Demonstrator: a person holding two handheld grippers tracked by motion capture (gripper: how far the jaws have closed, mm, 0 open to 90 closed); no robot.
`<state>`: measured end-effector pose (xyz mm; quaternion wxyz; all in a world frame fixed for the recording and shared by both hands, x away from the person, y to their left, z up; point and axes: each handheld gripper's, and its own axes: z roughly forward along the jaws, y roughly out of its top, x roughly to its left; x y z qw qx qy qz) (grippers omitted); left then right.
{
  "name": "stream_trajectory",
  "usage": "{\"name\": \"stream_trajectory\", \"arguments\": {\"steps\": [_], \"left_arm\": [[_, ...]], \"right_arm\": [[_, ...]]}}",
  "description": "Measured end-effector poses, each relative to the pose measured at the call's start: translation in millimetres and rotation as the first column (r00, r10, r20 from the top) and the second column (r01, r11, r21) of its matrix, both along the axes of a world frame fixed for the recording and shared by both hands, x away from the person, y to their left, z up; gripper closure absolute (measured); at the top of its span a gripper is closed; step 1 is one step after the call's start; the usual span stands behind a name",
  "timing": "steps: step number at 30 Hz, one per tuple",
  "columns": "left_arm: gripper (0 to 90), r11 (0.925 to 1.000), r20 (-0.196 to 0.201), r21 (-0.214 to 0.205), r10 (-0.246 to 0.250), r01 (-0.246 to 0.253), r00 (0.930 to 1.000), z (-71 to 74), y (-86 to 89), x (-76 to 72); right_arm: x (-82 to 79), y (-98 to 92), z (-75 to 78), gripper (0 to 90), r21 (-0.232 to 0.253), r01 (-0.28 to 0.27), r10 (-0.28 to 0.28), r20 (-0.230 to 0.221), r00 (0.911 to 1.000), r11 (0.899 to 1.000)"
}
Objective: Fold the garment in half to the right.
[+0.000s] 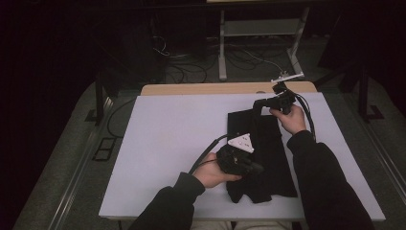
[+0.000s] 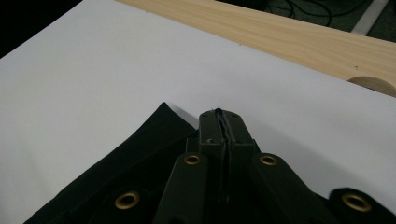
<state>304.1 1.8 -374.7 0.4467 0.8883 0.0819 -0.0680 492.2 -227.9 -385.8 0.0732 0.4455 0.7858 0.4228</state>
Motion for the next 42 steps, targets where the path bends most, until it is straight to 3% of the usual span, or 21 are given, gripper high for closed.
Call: {"name": "stream_trajectory", "arguments": {"steps": [8,18,26,42], "left_arm": [[85.8,0.9999,-0.002,0.005,-0.015,0.015,0.9999,-2.6,-9.2,1.7],[85.8,0.9997,-0.013,-0.022,-0.009,0.009,0.9999,-5.0,-20.7,5.3],[85.8,0.9994,-0.043,-0.032,-0.012,0.011,0.9990,-12.8,-34.2,6.1],[85.8,0.9996,-0.075,-0.019,-0.021,0.020,0.9970,-26.5,-53.7,10.6]], "right_arm": [[-2.0,-10.7,-6.1,86.6,0.002,0.029,-0.029,-0.007,0.9996,1.000],[-1.4,-22.4,-11.4,86.6,0.008,0.062,-0.062,-0.014,0.9980,0.998],[-0.5,-25.3,-16.5,86.6,-0.003,0.073,-0.073,-0.026,0.9970,0.997],[-3.2,-38.9,-28.8,86.4,0.007,0.097,-0.097,-0.044,0.9944,0.995]]}}
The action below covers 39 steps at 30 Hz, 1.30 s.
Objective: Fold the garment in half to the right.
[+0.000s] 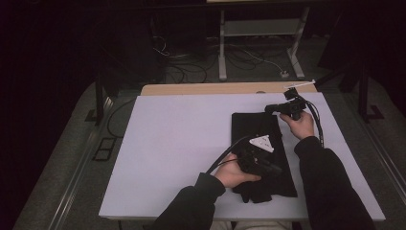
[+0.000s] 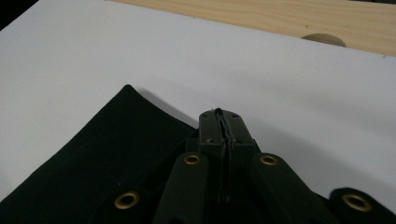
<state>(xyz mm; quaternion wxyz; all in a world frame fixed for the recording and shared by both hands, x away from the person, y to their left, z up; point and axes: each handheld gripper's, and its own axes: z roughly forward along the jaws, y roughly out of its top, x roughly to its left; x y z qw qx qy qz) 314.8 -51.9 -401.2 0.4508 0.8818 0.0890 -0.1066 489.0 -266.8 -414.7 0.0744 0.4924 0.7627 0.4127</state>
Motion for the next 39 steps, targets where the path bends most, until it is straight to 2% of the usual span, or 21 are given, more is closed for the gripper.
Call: {"name": "stream_trajectory", "arguments": {"steps": [12,16,20,23,29,33,36,38,39], "left_arm": [[85.9,0.9999,-0.018,0.009,-0.008,0.008,0.9998,-7.9,-13.7,3.4],[85.9,0.9999,-0.019,0.009,-0.014,0.014,0.9997,-9.8,-20.1,3.7],[86.0,0.9998,-0.024,0.009,-0.019,0.019,0.9995,-11.4,-25.9,4.0],[87.2,0.9997,-0.028,0.004,-0.024,0.024,0.9993,-13.0,-30.2,3.1],[87.6,0.9990,-0.027,0.024,-0.038,0.038,0.9989,-17.3,-36.3,2.1],[87.9,0.9982,-0.021,0.041,-0.042,0.043,0.9989,-18.2,-39.5,3.9],[88.3,0.9969,-0.006,0.058,-0.053,0.053,0.9986,-17.1,-44.1,4.7],[88.5,0.9962,-0.020,0.067,-0.055,0.056,0.9983,-16.2,-48.7,3.8],[88.5,0.9955,-0.011,0.072,-0.062,0.063,0.9980,-15.8,-51.5,4.1]], "right_arm": [[-2.2,-13.6,-10.2,86.0,0.012,0.024,-0.024,-0.029,0.9993,1.000],[-3.1,-18.9,-14.0,85.4,0.028,0.038,-0.037,-0.055,0.9978,0.999],[-5.8,-23.1,-15.0,80.6,0.031,0.057,-0.055,-0.071,0.9960,0.998],[-10.4,-29.0,-14.0,74.1,0.025,0.069,-0.067,-0.069,0.9954,0.997],[-21.5,-38.4,-9.6,57.8,0.032,0.082,-0.081,-0.046,0.9957,0.996],[-30.5,-42.2,-3.6,52.4,0.031,0.092,-0.091,-0.019,0.9956,0.995],[-39.1,-46.2,1.5,50.3,0.045,0.098,-0.098,0.005,0.9952,0.994],[-44.8,-48.8,3.6,50.2,0.052,0.097,-0.098,0.014,0.9951,0.994],[-48.0,-49.9,5.0,49.7,0.049,0.096,-0.096,0.016,0.9952,0.994]]}}
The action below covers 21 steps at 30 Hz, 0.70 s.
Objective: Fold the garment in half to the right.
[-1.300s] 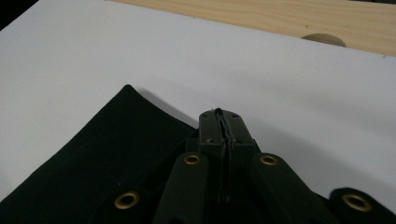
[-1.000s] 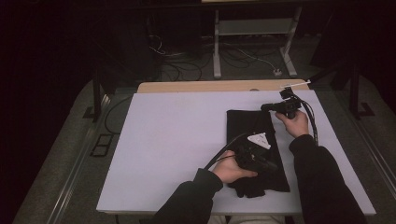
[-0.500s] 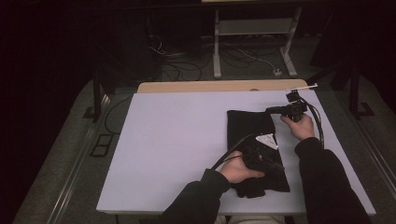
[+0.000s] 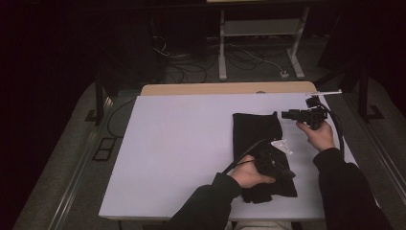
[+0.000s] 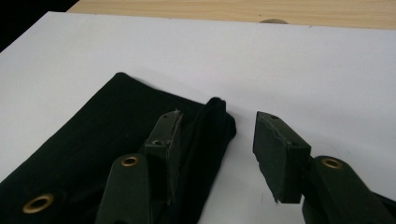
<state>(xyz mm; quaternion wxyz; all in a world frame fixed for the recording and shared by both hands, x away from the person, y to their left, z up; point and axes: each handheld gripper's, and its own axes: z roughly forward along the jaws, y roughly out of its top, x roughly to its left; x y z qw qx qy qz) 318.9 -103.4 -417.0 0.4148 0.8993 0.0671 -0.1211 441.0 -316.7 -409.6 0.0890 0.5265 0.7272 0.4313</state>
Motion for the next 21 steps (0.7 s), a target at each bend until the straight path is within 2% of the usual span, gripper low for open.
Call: {"name": "stream_trajectory", "arguments": {"steps": [7,11,14,18,21], "left_arm": [[88.5,0.9987,0.004,0.043,-0.029,0.028,0.9996,0.3,-15.9,-2.3],[85.9,0.9997,-0.026,0.025,-0.006,0.007,0.9996,1.9,-17.3,-0.1],[75.6,0.9998,-0.038,0.011,-0.013,0.013,0.9992,5.6,-16.1,1.0],[58.4,0.9999,-0.055,-0.011,0.001,-0.002,0.9985,11.1,-12.0,1.5],[47.0,0.9998,-0.042,-0.022,0.004,-0.005,0.9991,18.0,-6.6,1.5]], "right_arm": [[-20.8,-8.3,7.1,48.7,0.013,-0.012,0.012,0.026,0.9996,1.000],[-33.0,-13.5,8.9,42.7,0.031,-0.002,0.001,0.042,0.9991,1.000],[-42.0,-18.8,9.9,36.9,0.037,0.010,-0.012,0.051,0.9986,0.999],[-53.7,-25.8,10.9,27.9,0.043,0.022,-0.024,0.058,0.9980,0.999],[-62.1,-28.7,9.4,19.5,0.041,0.020,-0.022,0.052,0.9984,0.999]]}}
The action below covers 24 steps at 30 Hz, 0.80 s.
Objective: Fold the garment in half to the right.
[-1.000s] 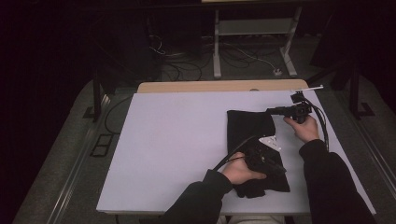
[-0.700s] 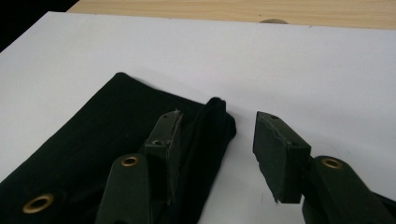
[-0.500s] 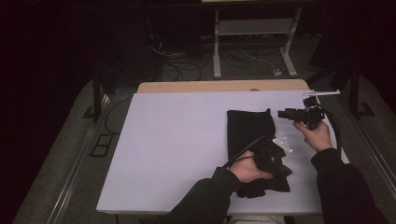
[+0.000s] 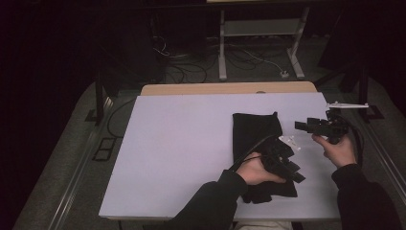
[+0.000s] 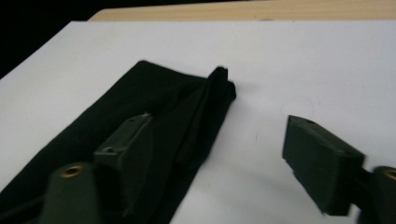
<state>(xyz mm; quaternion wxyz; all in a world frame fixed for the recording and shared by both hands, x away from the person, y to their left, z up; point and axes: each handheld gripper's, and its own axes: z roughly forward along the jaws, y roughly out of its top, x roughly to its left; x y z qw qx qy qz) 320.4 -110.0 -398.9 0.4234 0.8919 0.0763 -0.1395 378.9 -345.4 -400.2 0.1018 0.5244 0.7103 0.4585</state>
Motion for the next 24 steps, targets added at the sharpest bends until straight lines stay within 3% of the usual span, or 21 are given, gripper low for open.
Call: {"name": "stream_trajectory", "arguments": {"steps": [8,14,24], "left_arm": [[16.5,0.9981,0.024,-0.033,0.053,-0.052,0.9983,11.5,9.8,2.1],[1.0,0.9959,0.041,-0.033,0.086,-0.085,0.9955,14.7,17.7,5.4],[0.0,0.9896,0.088,-0.038,0.142,-0.139,0.9860,20.1,42.3,9.4]], "right_arm": [[-20.3,-3.2,0.9,2.1,-0.024,-0.005,0.006,0.016,0.9998,1.000],[-32.3,-6.5,-0.4,0.0,-0.039,-0.001,0.001,0.014,0.9999,0.999],[-49.6,-9.5,0.7,0.0,-0.041,-0.005,0.006,0.030,0.9995,0.999]]}}
